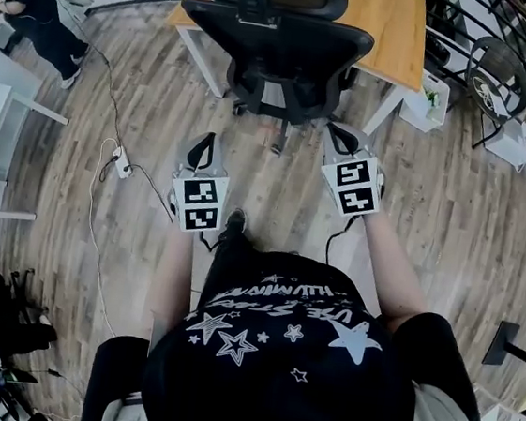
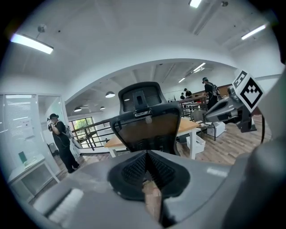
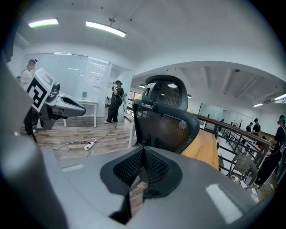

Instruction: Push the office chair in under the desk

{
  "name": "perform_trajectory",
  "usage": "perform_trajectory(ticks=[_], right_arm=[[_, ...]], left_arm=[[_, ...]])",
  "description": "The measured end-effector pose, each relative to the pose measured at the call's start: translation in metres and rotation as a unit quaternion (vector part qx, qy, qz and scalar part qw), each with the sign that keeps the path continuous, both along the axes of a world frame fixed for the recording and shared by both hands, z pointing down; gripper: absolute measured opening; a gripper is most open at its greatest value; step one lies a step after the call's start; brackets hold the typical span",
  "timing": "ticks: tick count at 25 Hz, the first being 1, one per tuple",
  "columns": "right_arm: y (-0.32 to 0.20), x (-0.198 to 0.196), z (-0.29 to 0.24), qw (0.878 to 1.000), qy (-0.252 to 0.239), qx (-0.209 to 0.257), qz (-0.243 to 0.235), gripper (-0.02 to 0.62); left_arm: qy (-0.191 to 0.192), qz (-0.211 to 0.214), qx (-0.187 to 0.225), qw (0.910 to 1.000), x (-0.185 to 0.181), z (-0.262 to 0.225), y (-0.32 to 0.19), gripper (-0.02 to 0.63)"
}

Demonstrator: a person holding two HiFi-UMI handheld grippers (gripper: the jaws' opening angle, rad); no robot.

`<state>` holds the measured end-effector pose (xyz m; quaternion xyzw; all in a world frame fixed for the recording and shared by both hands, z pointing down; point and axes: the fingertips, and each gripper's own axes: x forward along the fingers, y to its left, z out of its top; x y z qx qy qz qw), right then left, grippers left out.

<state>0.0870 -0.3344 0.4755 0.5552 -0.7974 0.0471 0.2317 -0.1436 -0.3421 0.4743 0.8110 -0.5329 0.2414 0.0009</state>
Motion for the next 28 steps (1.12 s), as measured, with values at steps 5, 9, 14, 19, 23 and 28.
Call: perform_trajectory(ticks=[5,9,14,19,23,28], right_arm=[[0.029,-0.004,0.006,0.999,0.014,-0.006,-0.048,0.002],[0.046,-0.009,0.010,0.997,0.016,-0.010,-0.073,0.002],[0.062,-0.020,0.012,0.995,0.011,-0.016,-0.096,0.002],[0.075,-0.027,0.012,0.994,0.009,-0.019,-0.111,0.002],[0.079,-0.030,0.009,0.993,0.013,-0.017,-0.119,0.002],[0.076,-0.035,0.002,0.992,0.009,-0.010,-0.122,0.002]], left_arm=[[0.007,-0.026,-0.003,0.9996,0.006,0.007,0.041,0.002],[0.010,-0.044,-0.008,0.9990,0.006,0.011,0.069,0.002],[0.017,-0.063,-0.024,0.9976,-0.002,0.015,0.097,0.002],[0.035,-0.079,-0.028,0.9959,-0.005,0.015,0.110,0.002],[0.036,-0.079,-0.033,0.9957,-0.007,0.017,0.119,0.002],[0.041,-0.084,-0.030,0.9952,-0.013,0.015,0.121,0.002]])
